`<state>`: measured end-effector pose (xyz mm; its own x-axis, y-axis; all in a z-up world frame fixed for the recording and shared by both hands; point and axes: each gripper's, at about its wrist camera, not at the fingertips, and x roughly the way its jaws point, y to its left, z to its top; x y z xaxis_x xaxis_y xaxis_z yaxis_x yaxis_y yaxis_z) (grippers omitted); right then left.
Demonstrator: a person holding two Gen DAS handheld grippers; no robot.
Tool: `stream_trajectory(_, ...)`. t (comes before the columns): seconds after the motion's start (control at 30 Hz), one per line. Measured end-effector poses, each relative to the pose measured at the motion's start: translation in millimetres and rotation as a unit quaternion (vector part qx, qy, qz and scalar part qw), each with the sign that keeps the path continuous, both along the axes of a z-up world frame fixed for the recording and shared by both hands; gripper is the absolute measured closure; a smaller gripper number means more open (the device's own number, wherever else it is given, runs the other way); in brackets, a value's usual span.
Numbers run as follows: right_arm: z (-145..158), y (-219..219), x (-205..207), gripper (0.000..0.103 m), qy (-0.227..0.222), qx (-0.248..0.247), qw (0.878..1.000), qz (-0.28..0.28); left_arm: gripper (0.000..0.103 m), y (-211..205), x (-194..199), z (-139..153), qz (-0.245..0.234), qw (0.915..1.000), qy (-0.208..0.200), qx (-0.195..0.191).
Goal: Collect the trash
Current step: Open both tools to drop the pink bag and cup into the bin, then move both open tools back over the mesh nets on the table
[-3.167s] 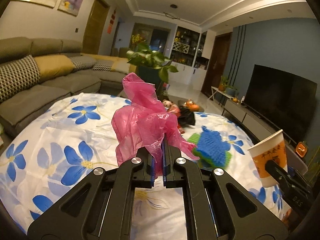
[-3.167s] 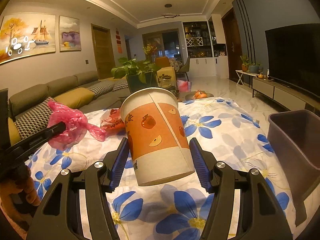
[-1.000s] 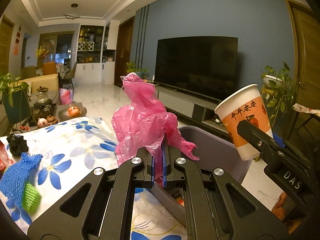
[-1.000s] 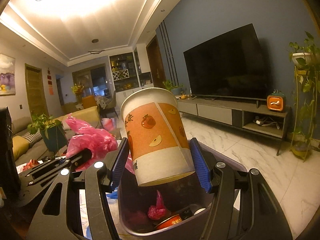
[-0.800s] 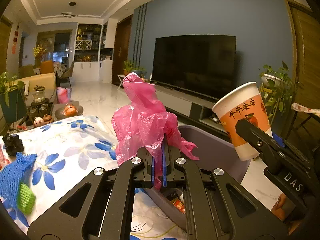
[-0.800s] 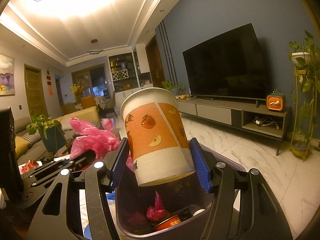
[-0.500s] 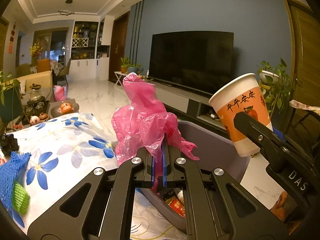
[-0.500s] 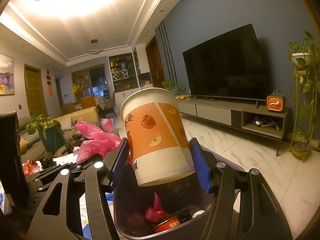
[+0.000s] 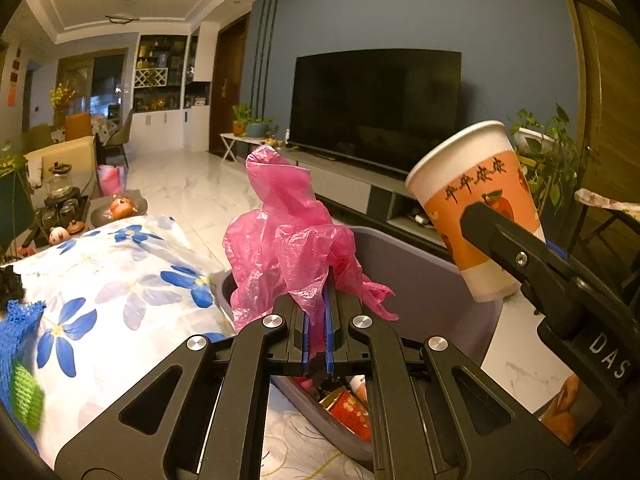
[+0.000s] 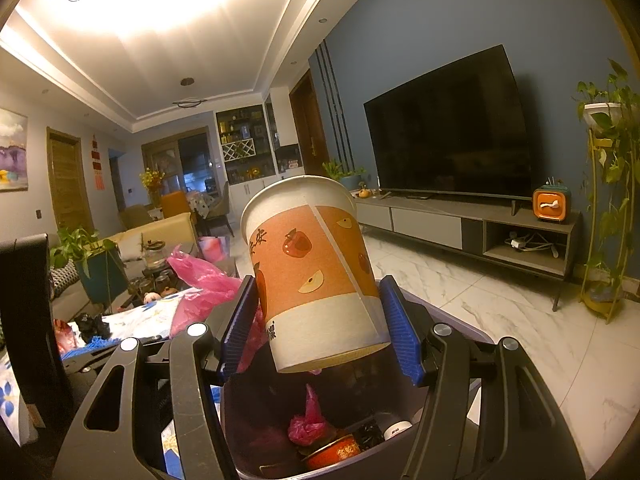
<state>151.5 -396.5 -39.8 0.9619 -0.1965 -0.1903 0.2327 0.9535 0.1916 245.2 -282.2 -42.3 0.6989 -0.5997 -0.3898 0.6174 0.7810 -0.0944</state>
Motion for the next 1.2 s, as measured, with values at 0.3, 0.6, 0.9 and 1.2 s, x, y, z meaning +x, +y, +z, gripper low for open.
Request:
stream_trajectory(0.3,0,-6,-2,0.025,-0.02,0.023,1.0,-0.002,0.039,11,4,-9,0.021,0.9997,0.011,0.004)
stream_trajectory(0.6,3,2,-10,0.021,-0.025,0.011,1.0,-0.011,0.028,51,-1,-7,0.079,0.9965,0.017,-0.021)
stream_trajectory(0.9,0,25,-14,0.017,-0.017,0.0,1.0,0.006,0.022,116,-27,-4,0.179,0.9837,-0.002,-0.014)
stream_trajectory(1.2,-10,77,-11,0.014,0.002,-0.004,0.999,0.051,0.022,212,-52,-8,0.294,0.9558,0.003,-0.013)
